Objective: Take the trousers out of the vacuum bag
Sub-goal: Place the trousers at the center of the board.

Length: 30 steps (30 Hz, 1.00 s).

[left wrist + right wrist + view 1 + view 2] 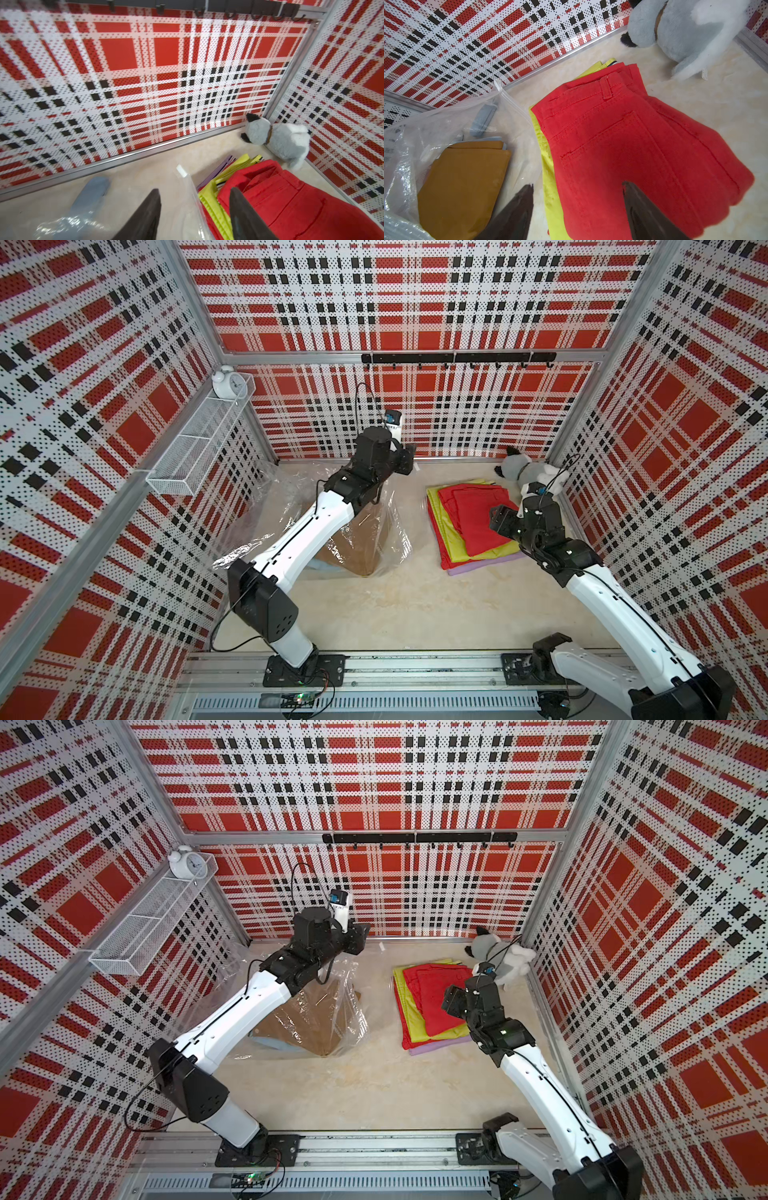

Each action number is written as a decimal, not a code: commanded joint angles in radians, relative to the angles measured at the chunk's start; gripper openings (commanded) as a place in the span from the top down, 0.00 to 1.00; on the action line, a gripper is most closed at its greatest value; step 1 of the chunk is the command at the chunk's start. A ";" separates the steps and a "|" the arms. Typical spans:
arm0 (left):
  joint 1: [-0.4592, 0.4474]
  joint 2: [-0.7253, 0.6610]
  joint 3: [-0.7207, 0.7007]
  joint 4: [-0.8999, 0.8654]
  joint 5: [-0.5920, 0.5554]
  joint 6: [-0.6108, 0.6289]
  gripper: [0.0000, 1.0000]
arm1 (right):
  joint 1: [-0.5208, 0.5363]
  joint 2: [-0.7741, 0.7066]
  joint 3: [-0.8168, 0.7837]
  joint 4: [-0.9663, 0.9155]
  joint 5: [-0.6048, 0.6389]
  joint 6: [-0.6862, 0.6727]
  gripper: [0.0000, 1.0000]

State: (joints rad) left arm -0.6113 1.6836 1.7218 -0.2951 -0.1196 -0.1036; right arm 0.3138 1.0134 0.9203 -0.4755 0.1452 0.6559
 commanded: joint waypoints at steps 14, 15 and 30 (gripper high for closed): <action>-0.019 0.336 0.055 0.078 0.217 -0.219 0.47 | -0.184 0.010 0.038 0.016 -0.108 -0.032 0.23; -0.006 0.347 0.040 0.095 0.234 -0.230 0.47 | -0.191 0.005 0.034 0.009 -0.111 -0.032 0.23; 0.069 0.500 0.063 0.164 0.479 -0.308 0.45 | -0.205 -0.051 -0.009 -0.148 -0.068 -0.054 0.19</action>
State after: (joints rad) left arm -0.5438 2.1578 1.7569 -0.1646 0.2836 -0.3897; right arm 0.1215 0.9829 0.9077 -0.5724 0.0467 0.6193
